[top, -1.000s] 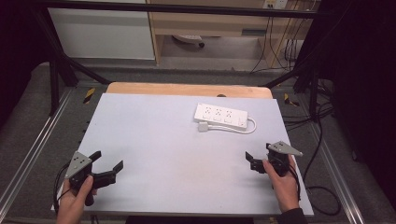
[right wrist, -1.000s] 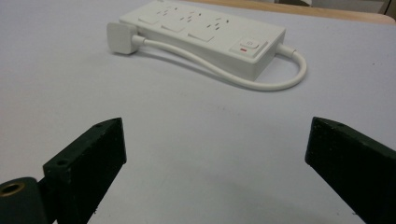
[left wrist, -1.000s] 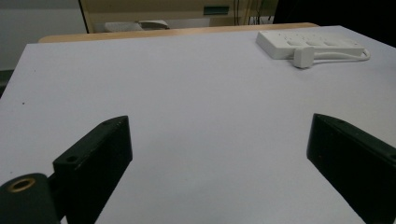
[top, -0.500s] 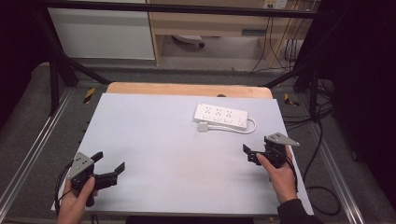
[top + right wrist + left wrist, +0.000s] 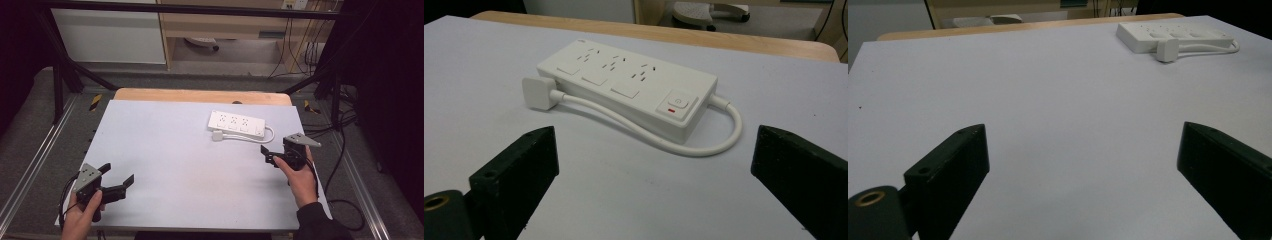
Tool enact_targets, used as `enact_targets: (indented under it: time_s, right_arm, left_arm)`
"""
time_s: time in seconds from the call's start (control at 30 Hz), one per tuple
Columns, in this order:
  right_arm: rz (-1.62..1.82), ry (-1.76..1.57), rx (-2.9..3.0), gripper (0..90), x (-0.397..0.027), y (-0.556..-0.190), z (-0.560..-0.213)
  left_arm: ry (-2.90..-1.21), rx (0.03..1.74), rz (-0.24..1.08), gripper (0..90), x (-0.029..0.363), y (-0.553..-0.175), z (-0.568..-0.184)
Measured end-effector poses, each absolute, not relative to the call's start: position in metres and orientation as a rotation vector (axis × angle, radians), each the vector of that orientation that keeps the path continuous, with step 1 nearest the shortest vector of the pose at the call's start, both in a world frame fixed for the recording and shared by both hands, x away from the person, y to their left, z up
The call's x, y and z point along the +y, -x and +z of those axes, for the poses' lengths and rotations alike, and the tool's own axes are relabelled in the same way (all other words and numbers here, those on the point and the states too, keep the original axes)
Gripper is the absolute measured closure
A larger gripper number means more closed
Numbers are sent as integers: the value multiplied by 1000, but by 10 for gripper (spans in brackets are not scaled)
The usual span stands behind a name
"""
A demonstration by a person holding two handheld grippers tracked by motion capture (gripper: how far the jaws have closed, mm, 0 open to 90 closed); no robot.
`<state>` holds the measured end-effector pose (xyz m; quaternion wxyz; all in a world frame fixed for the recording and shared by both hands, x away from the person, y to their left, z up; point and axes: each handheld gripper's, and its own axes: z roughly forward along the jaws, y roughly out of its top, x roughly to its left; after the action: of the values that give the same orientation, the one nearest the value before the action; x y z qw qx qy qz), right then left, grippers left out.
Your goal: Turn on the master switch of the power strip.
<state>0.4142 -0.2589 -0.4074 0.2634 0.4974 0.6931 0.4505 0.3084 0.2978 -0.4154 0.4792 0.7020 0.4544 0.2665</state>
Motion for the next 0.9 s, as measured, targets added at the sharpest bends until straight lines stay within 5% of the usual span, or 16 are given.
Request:
enact_targets:
  time_s: [0.27,0.67,0.9]
  right_arm:
    - [1230,-1318,1866,220,-255,-429,-397]
    - [1199,-1279,1824,616,-251,-457,-387]
    - [1201,-1275,1802,728,-251,-468,-388]
  left_arm:
    - [-1715,1112,657,65,297,-309,-416]
    - [-1717,1111,655,65,298,-309,-416]
    - [-1721,1110,659,66,298,-308,-416]
